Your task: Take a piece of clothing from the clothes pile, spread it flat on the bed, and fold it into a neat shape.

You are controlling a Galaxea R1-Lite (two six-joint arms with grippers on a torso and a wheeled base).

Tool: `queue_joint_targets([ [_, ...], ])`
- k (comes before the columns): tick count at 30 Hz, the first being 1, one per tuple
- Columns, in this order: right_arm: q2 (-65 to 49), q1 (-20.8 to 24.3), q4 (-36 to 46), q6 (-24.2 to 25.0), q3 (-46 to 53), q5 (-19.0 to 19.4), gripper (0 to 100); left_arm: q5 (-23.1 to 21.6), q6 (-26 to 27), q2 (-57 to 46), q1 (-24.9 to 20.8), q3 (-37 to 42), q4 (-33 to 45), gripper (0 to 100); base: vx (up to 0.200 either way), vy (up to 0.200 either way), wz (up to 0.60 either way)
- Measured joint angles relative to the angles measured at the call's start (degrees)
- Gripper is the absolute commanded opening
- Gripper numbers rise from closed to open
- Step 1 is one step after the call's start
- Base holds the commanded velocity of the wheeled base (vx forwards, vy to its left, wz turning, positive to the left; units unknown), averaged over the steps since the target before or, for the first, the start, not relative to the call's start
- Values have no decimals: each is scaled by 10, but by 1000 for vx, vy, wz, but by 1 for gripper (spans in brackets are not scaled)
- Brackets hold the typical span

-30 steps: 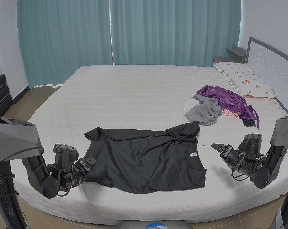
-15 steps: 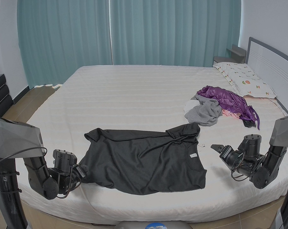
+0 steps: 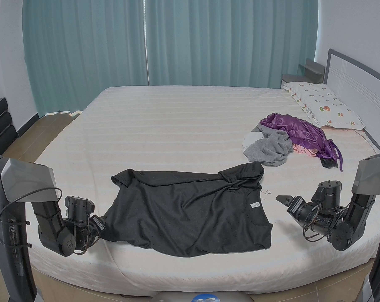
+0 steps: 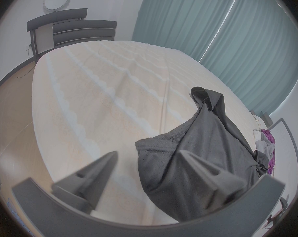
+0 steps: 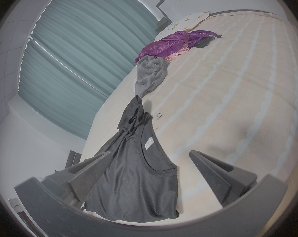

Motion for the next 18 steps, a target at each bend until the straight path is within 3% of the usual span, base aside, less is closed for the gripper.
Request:
queue_joint_targets([
  [8,24,15,3,-39,16,1,100,1,1,-5,4,0,2,0,0,0,0],
  [18,86,68,0,-55,15,2,100,2,5,-49,10,5,8,0,0,0,0],
])
